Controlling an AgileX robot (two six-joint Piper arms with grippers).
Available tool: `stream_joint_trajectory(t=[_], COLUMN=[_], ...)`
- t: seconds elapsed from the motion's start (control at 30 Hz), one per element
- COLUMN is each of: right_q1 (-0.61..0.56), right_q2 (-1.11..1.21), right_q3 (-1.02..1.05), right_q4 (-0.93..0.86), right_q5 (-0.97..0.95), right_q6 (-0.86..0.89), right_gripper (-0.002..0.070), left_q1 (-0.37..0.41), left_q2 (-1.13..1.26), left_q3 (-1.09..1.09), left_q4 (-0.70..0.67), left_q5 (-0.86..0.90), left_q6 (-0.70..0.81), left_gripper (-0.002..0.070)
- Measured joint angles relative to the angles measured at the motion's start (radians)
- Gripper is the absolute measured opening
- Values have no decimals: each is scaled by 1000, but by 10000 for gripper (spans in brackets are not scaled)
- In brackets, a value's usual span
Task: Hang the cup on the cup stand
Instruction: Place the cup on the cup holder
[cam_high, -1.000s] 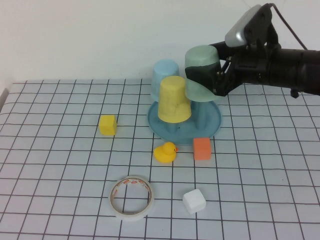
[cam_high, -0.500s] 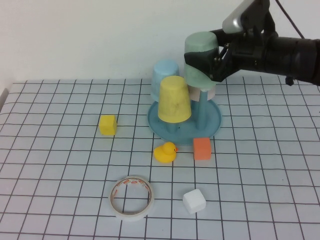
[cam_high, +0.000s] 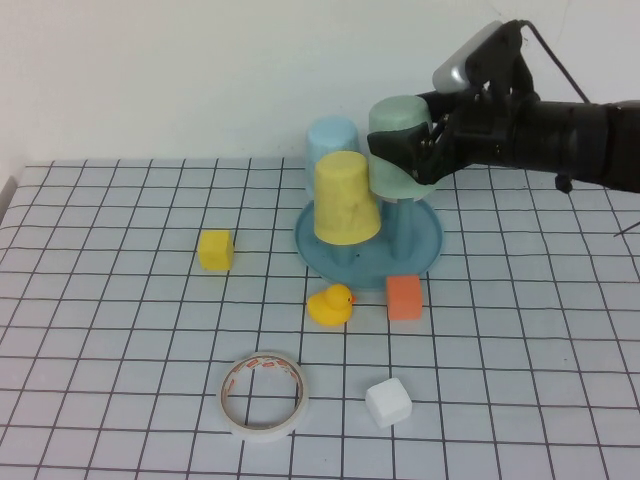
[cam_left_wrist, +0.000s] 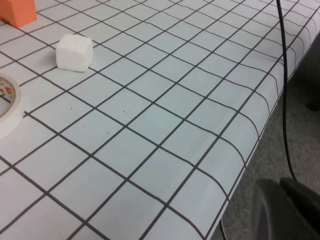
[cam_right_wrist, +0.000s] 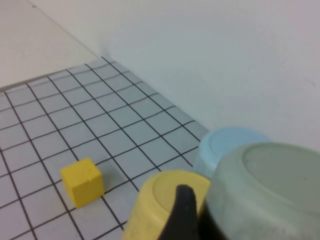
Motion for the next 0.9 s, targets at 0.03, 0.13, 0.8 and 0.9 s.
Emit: stream_joint_trajectory(t=[0.03, 0.13, 0.8, 0.9], right_q1=[0, 0, -10, -10], right_q2=[2, 5, 7, 7], right_q3=[0, 0, 0, -1], right_q4=[0, 0, 2, 2], right_q5=[-6, -23, -25, -29], right_q6=[0, 0, 57, 57], right_gripper=[598, 598, 673, 685], left_q1=[0, 0, 0, 0], left_q2=[0, 0, 0, 0], left_q3=[0, 0, 0, 0], left_q4=[0, 0, 0, 0], left_q5=[0, 0, 2, 2], left_q6=[0, 0, 0, 0], left_gripper=[-1, -1, -1, -1])
